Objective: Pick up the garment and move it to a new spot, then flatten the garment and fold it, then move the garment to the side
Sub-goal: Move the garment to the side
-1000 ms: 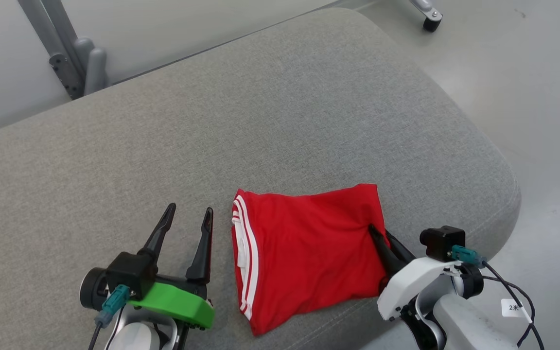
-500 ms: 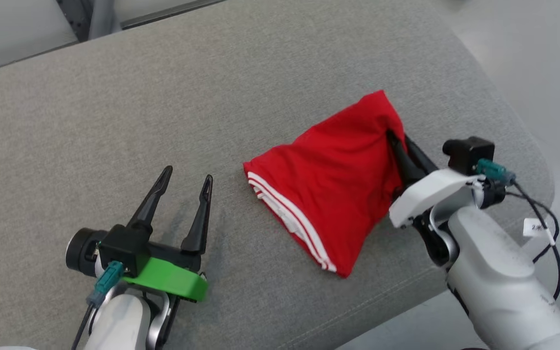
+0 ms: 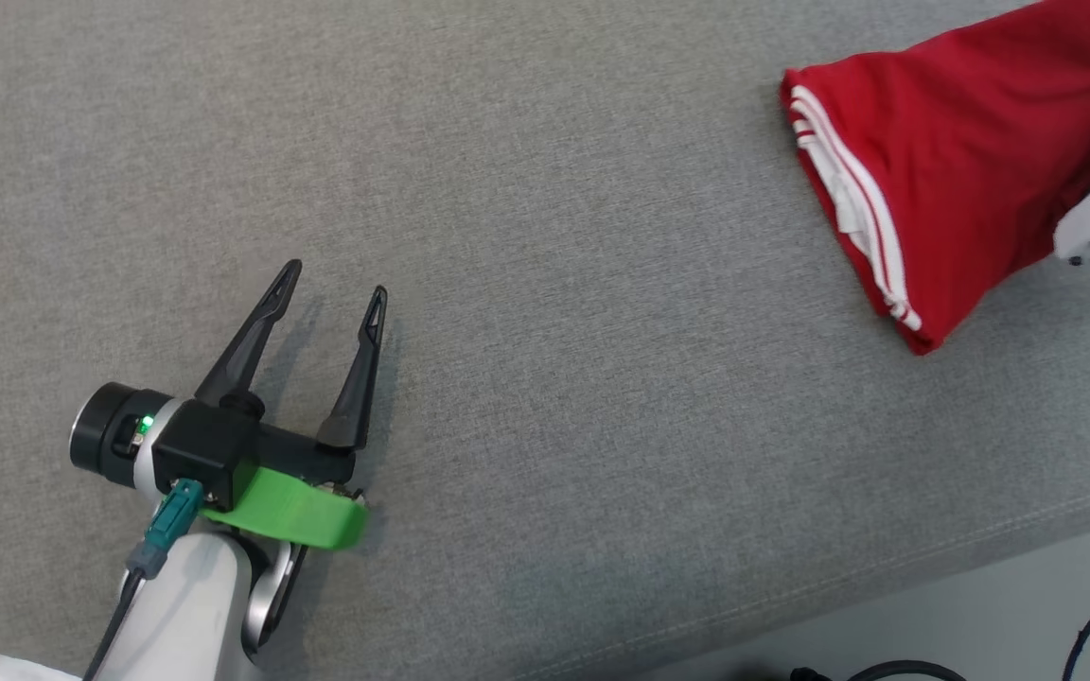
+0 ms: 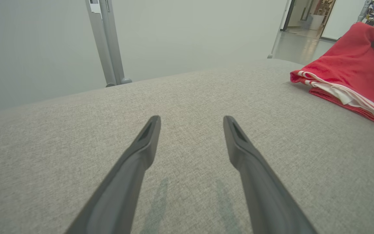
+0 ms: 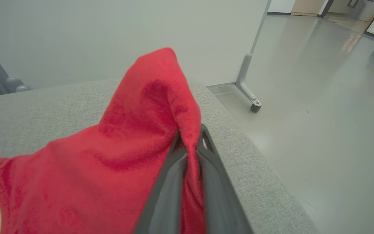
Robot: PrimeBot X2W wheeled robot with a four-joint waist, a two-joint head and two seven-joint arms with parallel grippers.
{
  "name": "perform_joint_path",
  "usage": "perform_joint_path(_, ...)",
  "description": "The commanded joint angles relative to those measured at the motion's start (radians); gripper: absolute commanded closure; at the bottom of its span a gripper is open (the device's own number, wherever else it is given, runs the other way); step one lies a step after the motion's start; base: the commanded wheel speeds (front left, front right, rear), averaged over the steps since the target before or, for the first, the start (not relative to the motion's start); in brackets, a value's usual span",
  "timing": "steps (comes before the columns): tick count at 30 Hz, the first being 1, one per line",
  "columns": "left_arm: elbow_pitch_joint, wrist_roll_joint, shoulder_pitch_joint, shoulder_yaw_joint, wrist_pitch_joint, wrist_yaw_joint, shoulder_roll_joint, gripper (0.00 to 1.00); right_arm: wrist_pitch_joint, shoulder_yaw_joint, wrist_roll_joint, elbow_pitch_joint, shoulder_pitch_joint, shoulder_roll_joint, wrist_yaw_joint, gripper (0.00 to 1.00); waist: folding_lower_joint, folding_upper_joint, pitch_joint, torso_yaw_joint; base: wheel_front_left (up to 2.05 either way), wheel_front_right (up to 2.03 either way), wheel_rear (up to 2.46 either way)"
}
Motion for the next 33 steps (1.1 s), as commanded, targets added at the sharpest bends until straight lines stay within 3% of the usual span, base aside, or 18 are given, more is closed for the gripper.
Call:
perform_joint_path(1,-0.006,0.014,-0.021,0.002,0.000,0.002,0.013,0.00,0.000,-0.060,-0.045,0.030,-0.020,-0.030,-0.002,1.00,-0.0001,0.0000,0.068,0.070,0.00,0.00,0.00)
perform_joint_path(8,-0.011,0.012,-0.021,0.014,0.000,0.002,0.024,0.00,0.000,-0.245,-0.184,0.053,-0.009,-0.054,-0.002,1.00,-0.0001,0.0000,0.070,0.086,0.00,0.00,0.00)
perform_joint_path(9,-0.011,0.012,-0.019,0.015,0.000,0.002,0.025,0.00,0.000,-0.282,-0.209,0.036,-0.007,-0.048,-0.002,0.94,-0.0001,0.0000,0.069,0.087,0.00,0.00,0.00)
perform_joint_path(10,-0.009,0.012,-0.017,0.017,0.000,0.002,0.025,0.00,0.000,-0.314,-0.237,0.024,-0.001,-0.040,-0.002,0.12,-0.0001,0.0000,0.066,0.087,0.00,0.00,0.00)
perform_joint_path(11,-0.006,0.015,-0.013,0.019,0.000,0.002,0.026,0.00,0.000,-0.340,-0.264,0.016,0.005,-0.025,-0.002,0.00,-0.0001,0.0000,0.062,0.087,0.00,0.00,0.00)
perform_joint_path(14,0.012,0.025,0.006,0.034,0.000,0.002,0.014,0.00,0.000,-0.394,-0.341,-0.005,0.019,-0.002,-0.002,0.00,-0.0001,0.0000,0.038,0.088,0.00,0.00,0.00)
perform_joint_path(19,0.032,0.033,0.030,0.059,0.000,0.002,-0.012,0.00,0.000,-0.375,-0.389,-0.064,0.057,0.028,-0.002,0.00,-0.0001,0.0000,-0.019,0.102,0.00,0.00,0.00)
perform_joint_path(33,0.119,0.037,0.146,0.202,0.000,0.002,-0.104,0.00,0.000,-0.100,-0.196,-0.332,0.339,0.126,-0.002,0.00,-0.0001,0.0000,-0.214,0.174,0.00,0.00,0.00)
